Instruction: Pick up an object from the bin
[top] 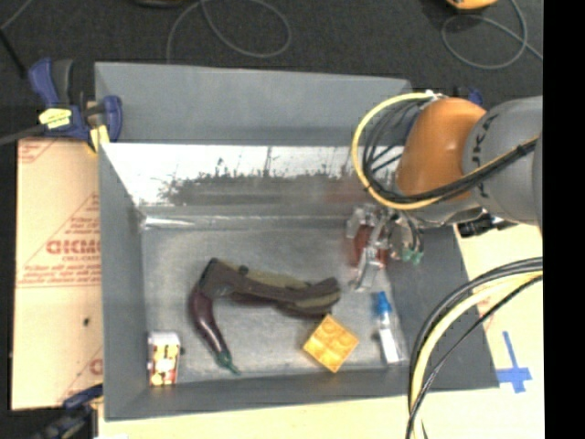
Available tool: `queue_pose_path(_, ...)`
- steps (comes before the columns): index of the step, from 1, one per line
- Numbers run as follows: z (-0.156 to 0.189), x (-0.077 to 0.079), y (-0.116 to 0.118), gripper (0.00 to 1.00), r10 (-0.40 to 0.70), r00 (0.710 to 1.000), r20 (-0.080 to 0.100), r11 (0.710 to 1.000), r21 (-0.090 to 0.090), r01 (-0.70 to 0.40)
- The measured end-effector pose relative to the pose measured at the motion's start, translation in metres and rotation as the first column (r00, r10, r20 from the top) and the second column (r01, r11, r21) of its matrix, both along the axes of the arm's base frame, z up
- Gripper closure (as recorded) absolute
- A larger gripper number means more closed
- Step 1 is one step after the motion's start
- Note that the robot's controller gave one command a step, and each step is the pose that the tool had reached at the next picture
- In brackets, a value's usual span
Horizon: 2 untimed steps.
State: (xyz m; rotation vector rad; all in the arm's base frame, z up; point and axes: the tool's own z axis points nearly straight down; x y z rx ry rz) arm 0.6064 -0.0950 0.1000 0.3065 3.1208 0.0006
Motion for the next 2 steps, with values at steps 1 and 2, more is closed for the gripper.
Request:
queue_pose_path(1, 0.013, -0.001, 0.004, 0.00, -0.029, 0.999, 0.014, 1.000, -0.002, 0.029)
queue_pose_path(2, -0.002, -0.022, 0.027, 0.00, -0.164, 0.986, 0.005, 0.986, 0.000, 0.164)
